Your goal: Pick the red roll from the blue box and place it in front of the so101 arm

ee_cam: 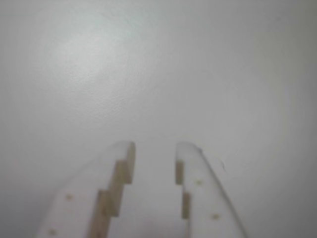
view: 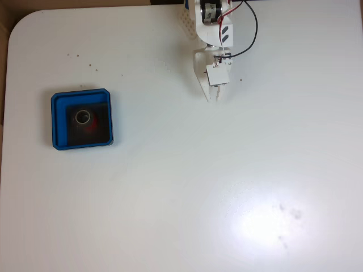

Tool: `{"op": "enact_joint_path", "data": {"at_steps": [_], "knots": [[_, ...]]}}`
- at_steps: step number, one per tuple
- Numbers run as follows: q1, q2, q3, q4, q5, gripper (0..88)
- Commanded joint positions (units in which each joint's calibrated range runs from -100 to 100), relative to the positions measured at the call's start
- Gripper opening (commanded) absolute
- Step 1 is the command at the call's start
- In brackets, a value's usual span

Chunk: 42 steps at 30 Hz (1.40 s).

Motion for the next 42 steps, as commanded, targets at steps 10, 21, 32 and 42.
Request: {"op": "enact_joint_path", "data": {"at_steps": [10,21,32,42], "knots": [[1.08,-3.74,0.72,-0.46,-0.13,2.0],[38.21,-3.74,0.72,-0.46,0.22,2.0],[53.06,8.05,-10.51,-0.62,-0.04,2.0],[52.77,50.77,-52.02,-0.37,-0.21,2.0]]}}
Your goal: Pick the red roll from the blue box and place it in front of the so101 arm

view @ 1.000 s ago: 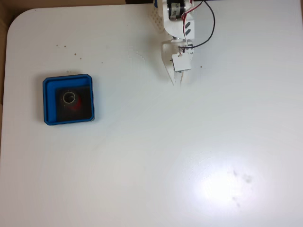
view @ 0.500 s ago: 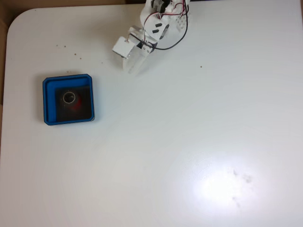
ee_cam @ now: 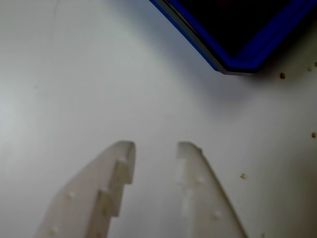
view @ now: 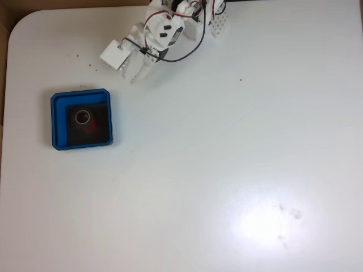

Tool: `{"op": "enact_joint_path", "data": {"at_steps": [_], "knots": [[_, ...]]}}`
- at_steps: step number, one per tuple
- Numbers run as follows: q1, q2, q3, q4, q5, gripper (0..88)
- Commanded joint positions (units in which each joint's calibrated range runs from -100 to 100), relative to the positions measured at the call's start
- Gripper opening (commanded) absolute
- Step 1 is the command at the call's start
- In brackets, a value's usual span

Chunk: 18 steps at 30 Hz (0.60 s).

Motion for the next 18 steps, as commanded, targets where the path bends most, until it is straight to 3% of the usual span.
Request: {"op": "enact_joint_path", "data": {"at_steps": [1,5,13,18], "knots": [[0.22,8.08,-13.82,-0.37,-0.3,2.1],[0.12,13.85,-19.93,-0.37,-0.3,2.1],[1.0,41.95,-44.28,0.53,-0.13,2.1],[1.88,52.4,-59.1,12.33,-0.21,2.1]]}}
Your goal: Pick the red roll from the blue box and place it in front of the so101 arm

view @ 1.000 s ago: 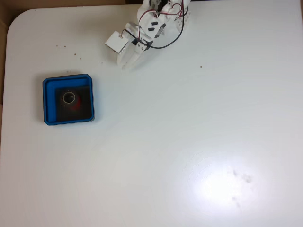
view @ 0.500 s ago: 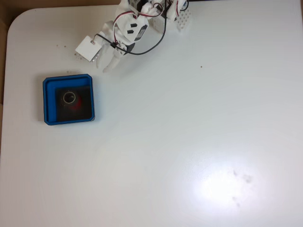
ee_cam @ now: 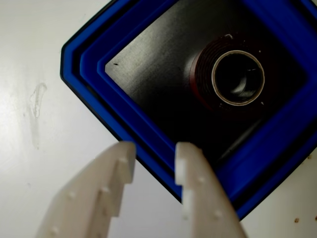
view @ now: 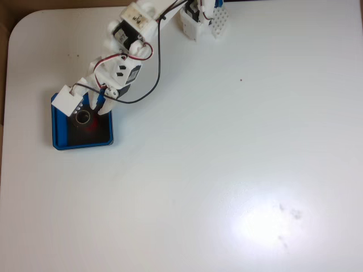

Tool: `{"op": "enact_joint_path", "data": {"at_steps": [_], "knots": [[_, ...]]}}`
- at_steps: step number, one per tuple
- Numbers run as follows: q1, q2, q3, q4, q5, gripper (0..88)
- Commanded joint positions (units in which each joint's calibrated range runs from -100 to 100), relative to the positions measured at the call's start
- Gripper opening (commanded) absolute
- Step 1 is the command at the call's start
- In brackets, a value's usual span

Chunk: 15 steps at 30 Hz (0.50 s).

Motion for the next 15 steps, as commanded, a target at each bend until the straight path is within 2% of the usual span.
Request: {"op": "enact_joint_path", "data": {"at_steps": [1,4,9,15], "knots": [[1.28,5.47,-14.71,9.06,-0.22,2.1],[1.48,12.07,-25.05,13.85,-0.22,2.1],[4.02,24.28,-36.37,14.1,-0.31,3.1],[6.95,28.96,-39.96,14.1,-0.39,13.9]]}}
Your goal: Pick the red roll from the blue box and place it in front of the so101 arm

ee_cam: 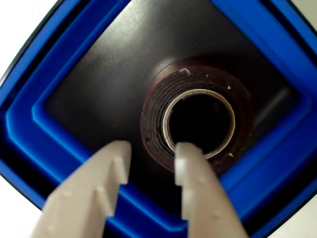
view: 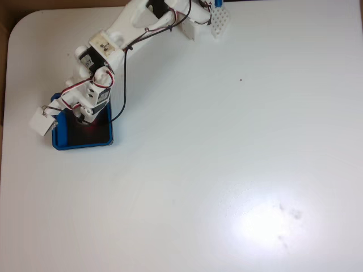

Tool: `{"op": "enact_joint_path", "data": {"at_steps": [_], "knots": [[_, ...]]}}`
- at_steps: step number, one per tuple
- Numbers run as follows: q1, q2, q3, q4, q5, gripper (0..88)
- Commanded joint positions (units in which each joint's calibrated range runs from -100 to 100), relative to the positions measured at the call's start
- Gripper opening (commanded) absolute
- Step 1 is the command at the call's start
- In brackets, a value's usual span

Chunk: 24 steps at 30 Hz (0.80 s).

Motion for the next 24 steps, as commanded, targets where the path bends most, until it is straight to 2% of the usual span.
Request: {"op": "enact_joint_path", "data": {"at_steps": [1,8,24], "knots": [[2.1,0.34,-4.27,0.47,-0.39,15.7],[2.1,3.01,-4.18,0.47,-0.31,19.8],[1.41,7.19,-4.18,0.38,0.31,19.8]]}}
